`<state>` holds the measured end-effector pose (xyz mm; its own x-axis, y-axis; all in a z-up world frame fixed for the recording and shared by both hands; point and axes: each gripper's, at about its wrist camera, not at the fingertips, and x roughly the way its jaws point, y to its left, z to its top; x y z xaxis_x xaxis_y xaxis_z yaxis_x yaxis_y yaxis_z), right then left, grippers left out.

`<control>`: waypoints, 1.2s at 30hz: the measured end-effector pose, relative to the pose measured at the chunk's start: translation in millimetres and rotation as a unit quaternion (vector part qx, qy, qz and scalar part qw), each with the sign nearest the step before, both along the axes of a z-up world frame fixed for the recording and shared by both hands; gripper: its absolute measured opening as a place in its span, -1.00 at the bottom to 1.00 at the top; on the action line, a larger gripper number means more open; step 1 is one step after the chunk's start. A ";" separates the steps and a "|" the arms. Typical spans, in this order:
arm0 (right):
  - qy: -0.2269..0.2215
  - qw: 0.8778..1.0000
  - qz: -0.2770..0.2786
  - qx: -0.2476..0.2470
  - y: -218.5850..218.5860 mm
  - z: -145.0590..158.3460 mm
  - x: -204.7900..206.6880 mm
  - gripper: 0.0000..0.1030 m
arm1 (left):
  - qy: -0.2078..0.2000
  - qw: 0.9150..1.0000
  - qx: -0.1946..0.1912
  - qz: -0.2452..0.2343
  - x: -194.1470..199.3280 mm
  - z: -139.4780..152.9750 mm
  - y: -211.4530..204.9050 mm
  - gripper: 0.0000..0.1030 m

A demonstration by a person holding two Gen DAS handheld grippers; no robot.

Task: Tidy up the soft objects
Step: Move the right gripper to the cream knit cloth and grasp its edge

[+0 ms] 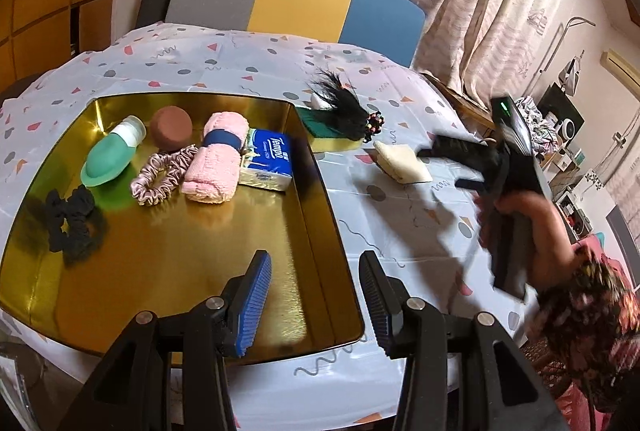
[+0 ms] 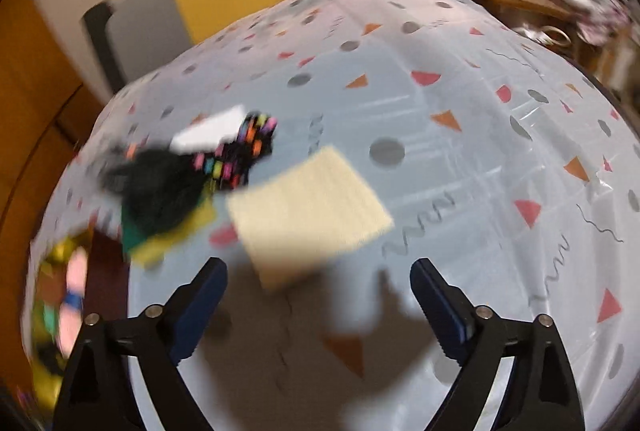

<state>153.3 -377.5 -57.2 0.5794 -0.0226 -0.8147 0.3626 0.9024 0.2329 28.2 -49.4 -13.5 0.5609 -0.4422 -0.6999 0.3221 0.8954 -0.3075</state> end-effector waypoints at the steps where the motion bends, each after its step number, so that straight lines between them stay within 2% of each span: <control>1: -0.003 1.000 -0.011 0.001 -0.4 1.9 9.7 0.89 | 0.001 1.000 0.001 0.002 -1.0 0.6 -0.9 -0.11; 4: 0.007 0.999 -0.036 0.004 2.8 1.9 44.7 0.93 | -0.001 1.000 0.004 0.008 -4.0 3.7 2.0 -0.11; 8: 0.069 0.996 -0.060 -0.024 9.9 -11.4 84.2 0.94 | -0.005 1.000 0.006 0.022 -5.8 7.3 9.4 -0.11; 10: 0.094 0.993 -0.066 -0.032 11.9 -20.7 93.0 0.94 | -0.005 1.000 0.005 0.026 -5.0 7.4 12.4 -0.11; 14: 0.116 0.991 -0.039 -0.056 12.4 -32.4 87.2 0.94 | 0.002 1.000 0.000 0.026 -1.1 5.4 12.9 -0.11; 17: 0.113 0.992 -0.012 -0.052 1.2 -31.7 64.6 0.94 | 0.002 1.000 -0.002 0.022 0.4 4.9 10.1 -0.11; 22: 0.123 0.990 -0.007 -0.067 -34.7 -29.8 27.5 0.94 | 0.003 1.000 -0.007 0.014 2.6 4.9 1.5 -0.11; 25: 0.105 0.994 -0.009 -0.038 -57.3 -27.0 10.3 0.94 | 0.005 1.000 -0.008 0.010 3.4 4.6 -3.5 -0.11; 29: 0.073 0.997 0.004 -0.010 -69.1 -25.6 10.9 0.94 | 0.004 1.000 -0.002 0.004 1.8 6.5 -10.3 -0.11; 33: 0.060 0.998 0.017 0.003 -61.6 -28.8 17.6 0.93 | -0.002 1.000 0.011 0.001 1.6 10.8 -15.9 -0.11; 34: 0.060 0.998 0.019 0.004 -60.7 -32.4 20.0 0.89 | -0.004 1.000 0.015 0.001 2.2 11.8 -18.0 -0.11; 36: 0.064 0.998 0.016 -0.017 -56.0 -38.1 21.3 0.61 | -0.004 1.000 0.023 -0.003 5.0 13.7 -23.9 -0.11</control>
<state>174.6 -433.5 -95.2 0.4719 -0.0350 -0.8810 0.3585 0.9205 0.1554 33.3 -73.4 0.2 0.5635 -0.4134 -0.7153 0.3301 0.9064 -0.2637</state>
